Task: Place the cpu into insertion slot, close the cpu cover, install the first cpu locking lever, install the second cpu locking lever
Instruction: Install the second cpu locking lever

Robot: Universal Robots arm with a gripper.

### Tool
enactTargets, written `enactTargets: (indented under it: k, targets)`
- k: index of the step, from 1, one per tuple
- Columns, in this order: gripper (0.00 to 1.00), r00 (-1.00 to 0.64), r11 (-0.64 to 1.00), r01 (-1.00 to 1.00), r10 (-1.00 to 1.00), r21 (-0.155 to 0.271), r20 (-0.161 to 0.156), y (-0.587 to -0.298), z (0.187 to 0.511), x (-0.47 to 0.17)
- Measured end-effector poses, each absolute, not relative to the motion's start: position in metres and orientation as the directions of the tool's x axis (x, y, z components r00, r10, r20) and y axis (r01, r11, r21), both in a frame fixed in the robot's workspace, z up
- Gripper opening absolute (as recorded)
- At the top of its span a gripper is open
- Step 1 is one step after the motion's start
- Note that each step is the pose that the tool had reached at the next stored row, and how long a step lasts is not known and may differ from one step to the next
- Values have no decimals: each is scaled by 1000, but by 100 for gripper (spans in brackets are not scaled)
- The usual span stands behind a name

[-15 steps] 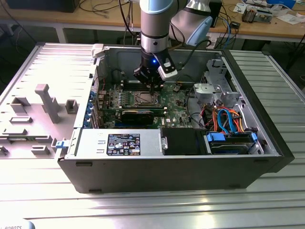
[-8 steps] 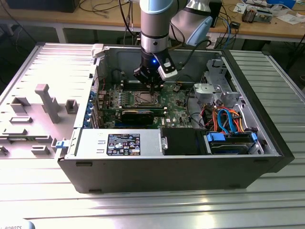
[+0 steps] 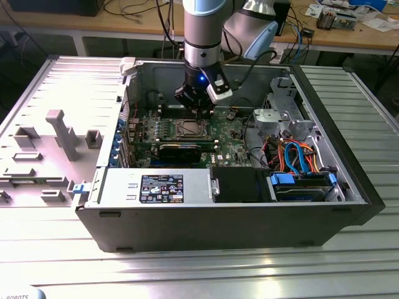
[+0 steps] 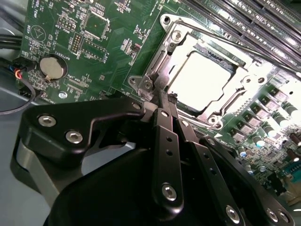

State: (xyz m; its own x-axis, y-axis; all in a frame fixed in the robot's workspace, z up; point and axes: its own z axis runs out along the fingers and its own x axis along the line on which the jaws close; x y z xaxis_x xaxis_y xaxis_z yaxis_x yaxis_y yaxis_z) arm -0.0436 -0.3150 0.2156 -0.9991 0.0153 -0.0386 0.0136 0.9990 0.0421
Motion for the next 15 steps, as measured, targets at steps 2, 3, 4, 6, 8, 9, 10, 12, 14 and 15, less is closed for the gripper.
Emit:
enactTargets:
  k: [2,3,4,6,8,9,10,12,14,15]
  targets:
    - [11,-999,999,14,15,42,-39,-315,218,-44]
    - [11,-999,999,14,15,42,-39,-315,218,-44]
    - [11,-999,999,14,15,42,-39,-315,218,-44]
    - [11,-999,999,13,15,42,-38,-316,218,-44]
    - [11,-999,999,14,15,42,-39,-316,218,-44]
    - [11,-999,999,14,15,42,-39,-317,218,-44]
    - [11,-999,999,14,15,42,-39,-318,218,-44]
    - [11,-999,999,14,15,42,-39,-319,218,-44]
    - [11,-999,999,14,15,42,-39,-321,218,-44]
    - [11,-999,999,14,15,42,-39,-322,218,-44]
